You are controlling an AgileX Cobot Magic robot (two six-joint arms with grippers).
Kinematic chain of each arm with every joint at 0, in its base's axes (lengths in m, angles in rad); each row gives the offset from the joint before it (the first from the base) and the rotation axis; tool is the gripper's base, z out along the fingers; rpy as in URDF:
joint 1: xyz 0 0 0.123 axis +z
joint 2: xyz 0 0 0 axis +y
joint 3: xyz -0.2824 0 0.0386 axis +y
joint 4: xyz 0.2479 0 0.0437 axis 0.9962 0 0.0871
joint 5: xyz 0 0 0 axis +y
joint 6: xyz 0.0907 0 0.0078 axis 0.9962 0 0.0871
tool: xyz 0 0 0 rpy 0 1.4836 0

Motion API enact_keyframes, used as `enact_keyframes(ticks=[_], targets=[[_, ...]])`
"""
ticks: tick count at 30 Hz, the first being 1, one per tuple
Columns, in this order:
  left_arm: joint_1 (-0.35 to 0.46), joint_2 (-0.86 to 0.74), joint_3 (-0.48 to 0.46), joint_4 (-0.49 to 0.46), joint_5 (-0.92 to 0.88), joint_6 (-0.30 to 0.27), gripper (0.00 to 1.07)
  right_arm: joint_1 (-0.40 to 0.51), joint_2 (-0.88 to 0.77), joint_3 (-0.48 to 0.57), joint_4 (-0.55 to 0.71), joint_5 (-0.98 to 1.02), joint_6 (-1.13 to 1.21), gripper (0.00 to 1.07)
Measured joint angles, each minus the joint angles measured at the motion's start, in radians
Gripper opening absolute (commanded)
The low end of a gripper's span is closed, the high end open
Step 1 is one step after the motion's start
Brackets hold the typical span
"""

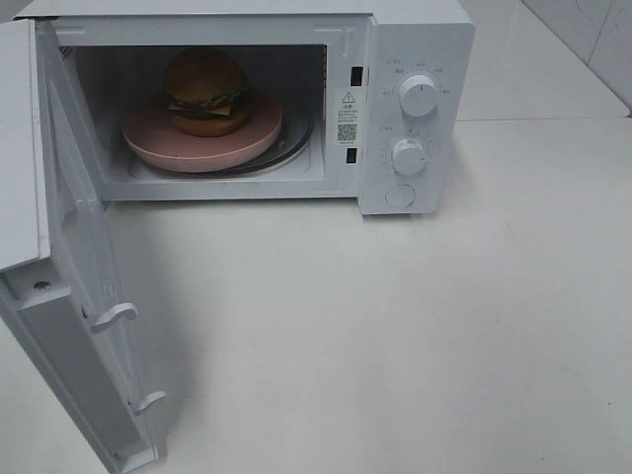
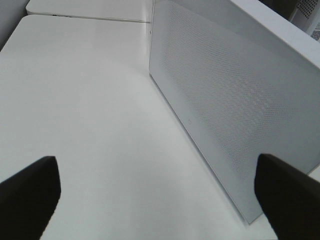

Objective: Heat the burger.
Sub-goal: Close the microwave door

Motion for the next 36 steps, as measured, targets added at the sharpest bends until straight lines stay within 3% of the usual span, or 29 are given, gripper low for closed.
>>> enact_keyframes(ticks=[36], targets=[[0.0, 0.0, 0.0, -0.001, 0.0, 0.0, 0.98, 0.0, 0.0, 0.0, 0.0, 0.0, 0.0, 0.76]])
